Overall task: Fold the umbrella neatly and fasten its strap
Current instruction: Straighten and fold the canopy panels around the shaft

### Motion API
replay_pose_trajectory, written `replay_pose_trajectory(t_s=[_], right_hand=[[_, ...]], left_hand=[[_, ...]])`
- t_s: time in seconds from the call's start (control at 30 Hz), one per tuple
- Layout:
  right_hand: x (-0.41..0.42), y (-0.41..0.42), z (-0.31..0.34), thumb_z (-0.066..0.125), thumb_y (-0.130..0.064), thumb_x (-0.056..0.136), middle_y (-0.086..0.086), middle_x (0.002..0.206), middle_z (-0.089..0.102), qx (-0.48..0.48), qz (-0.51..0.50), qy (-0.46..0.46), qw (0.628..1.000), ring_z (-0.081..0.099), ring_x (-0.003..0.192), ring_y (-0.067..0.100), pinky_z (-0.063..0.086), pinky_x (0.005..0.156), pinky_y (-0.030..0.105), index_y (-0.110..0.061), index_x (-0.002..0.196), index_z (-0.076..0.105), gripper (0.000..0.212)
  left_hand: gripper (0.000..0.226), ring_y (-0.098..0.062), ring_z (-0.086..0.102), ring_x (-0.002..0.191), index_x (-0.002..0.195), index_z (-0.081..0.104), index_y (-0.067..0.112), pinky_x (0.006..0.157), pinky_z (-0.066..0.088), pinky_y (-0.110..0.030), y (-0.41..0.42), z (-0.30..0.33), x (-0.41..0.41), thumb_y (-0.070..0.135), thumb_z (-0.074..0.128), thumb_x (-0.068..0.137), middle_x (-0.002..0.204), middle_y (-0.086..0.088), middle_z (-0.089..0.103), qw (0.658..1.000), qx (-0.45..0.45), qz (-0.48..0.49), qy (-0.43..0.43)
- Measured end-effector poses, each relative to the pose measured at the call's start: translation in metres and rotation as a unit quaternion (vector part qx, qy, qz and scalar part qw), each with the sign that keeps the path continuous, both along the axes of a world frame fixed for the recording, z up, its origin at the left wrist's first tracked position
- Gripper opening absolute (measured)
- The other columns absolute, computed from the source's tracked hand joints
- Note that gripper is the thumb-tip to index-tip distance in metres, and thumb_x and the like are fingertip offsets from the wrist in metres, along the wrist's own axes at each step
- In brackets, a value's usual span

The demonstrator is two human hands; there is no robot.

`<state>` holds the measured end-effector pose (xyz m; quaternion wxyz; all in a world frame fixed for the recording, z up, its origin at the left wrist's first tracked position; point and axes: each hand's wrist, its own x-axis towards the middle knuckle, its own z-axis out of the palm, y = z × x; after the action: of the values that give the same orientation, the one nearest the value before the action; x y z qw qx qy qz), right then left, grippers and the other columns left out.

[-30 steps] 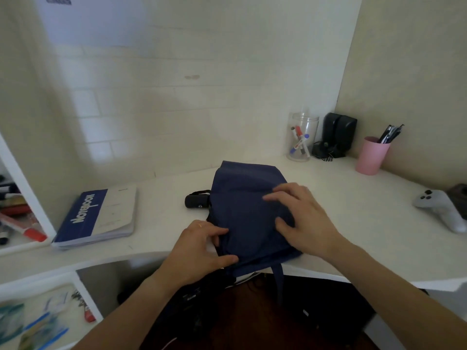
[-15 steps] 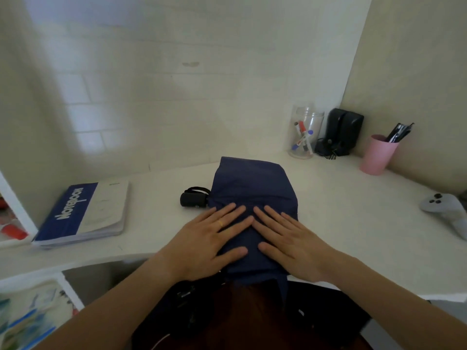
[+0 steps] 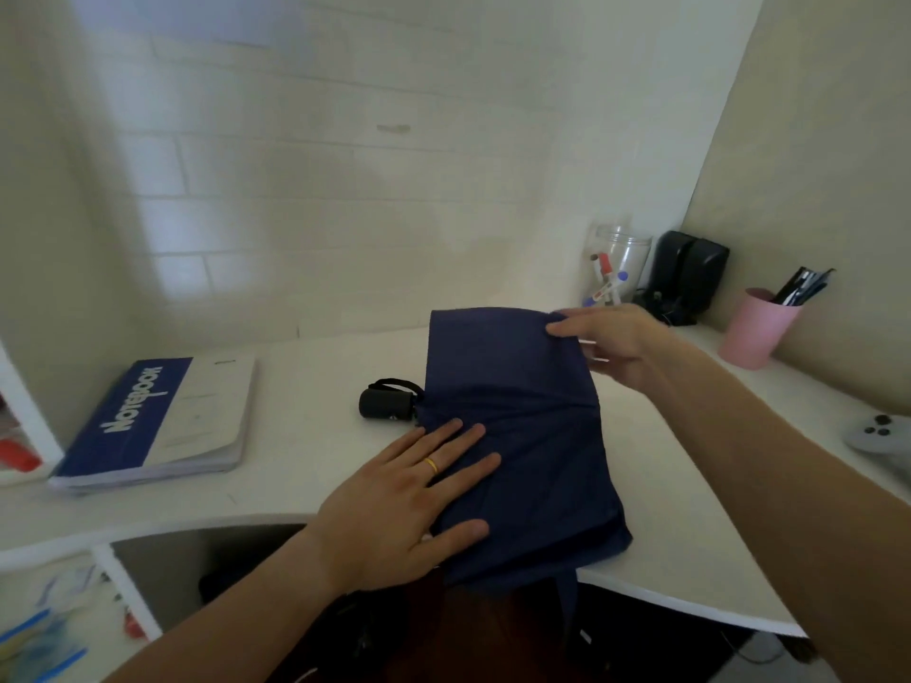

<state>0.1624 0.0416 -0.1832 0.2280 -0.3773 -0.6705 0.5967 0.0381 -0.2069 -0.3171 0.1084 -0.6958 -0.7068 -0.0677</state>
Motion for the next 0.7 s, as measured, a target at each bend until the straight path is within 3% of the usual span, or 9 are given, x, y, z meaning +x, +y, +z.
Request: replay_pose_trajectory(t_s=[0.1,0.17,0.27,0.4,0.53,0.6,0.7], right_hand=[[0.032,-0.017,0.006,0.077,-0.004,0.081,-0.003,0.107,0.079,0.079,0.074,0.015,0.994,0.07,0.101,0.01,0.052,0.089,0.025,-0.015,0.114,0.076,0.034],[0.056,-0.034,0.003,0.078,-0.004,0.08,-0.008,0.101,0.08,0.147,0.096,-0.004,0.985,0.071,0.096,-0.001,0.046,0.085,0.018,-0.019,0.106,0.079,0.03],[0.087,-0.057,-0.012,0.08,-0.005,0.08,-0.003,0.097,0.08,0.223,0.105,-0.029,0.969,0.071,0.096,0.007,0.045,0.087,0.021,-0.022,0.093,0.081,0.021],[0.111,-0.075,-0.045,0.079,-0.001,0.08,0.01,0.099,0.077,0.178,0.117,0.014,0.977,0.071,0.093,0.021,0.05,0.092,0.032,-0.017,0.091,0.079,0.019],[0.109,-0.082,-0.064,0.072,-0.024,0.09,0.005,0.091,0.077,0.144,0.081,0.001,0.986,0.066,0.077,0.004,0.044,0.075,0.018,-0.021,0.099,0.076,0.01],[0.107,-0.082,-0.074,0.069,-0.03,0.092,0.007,0.089,0.076,0.11,0.055,-0.019,0.992,0.064,0.07,0.006,0.045,0.068,0.018,-0.019,0.102,0.071,0.015],[0.106,-0.08,-0.089,0.08,-0.029,0.083,0.011,0.096,0.074,0.086,0.012,-0.046,0.995,0.069,0.083,0.021,0.049,0.07,0.029,-0.016,0.106,0.061,0.033]], left_hand=[[0.068,-0.011,-0.007,0.157,0.161,0.006,0.039,0.128,0.007,-0.041,-0.001,-0.003,-0.001,0.07,0.015,0.101,0.171,0.007,0.0,1.0,0.02,-0.003,0.014],[0.068,-0.013,-0.003,0.157,0.161,0.009,0.036,0.128,0.009,-0.041,-0.002,-0.004,-0.001,0.068,0.016,0.102,0.171,0.004,0.004,0.999,0.032,-0.007,0.016],[0.066,-0.019,0.011,0.157,0.161,0.02,0.033,0.127,0.016,-0.041,-0.003,-0.003,-0.001,0.064,0.025,0.103,0.17,-0.001,0.017,0.997,0.074,-0.023,0.007],[0.064,-0.028,0.029,0.151,0.16,0.022,0.031,0.124,0.024,-0.043,-0.007,-0.004,0.001,0.06,0.032,0.104,0.166,-0.003,0.03,0.994,0.098,-0.036,0.008],[0.056,-0.029,0.046,0.139,0.149,0.046,0.025,0.117,0.035,-0.04,-0.008,0.003,0.006,0.058,0.037,0.104,0.151,-0.004,0.051,0.993,0.112,-0.038,-0.018],[0.056,-0.025,0.048,0.135,0.144,0.05,0.026,0.113,0.039,-0.039,-0.012,0.002,0.013,0.061,0.038,0.102,0.146,-0.002,0.054,0.993,0.115,-0.012,-0.034],[0.064,-0.017,0.055,0.122,0.135,0.058,0.029,0.103,0.048,-0.037,-0.021,-0.001,0.027,0.073,0.045,0.09,0.132,0.005,0.06,0.977,0.128,0.077,-0.153]])
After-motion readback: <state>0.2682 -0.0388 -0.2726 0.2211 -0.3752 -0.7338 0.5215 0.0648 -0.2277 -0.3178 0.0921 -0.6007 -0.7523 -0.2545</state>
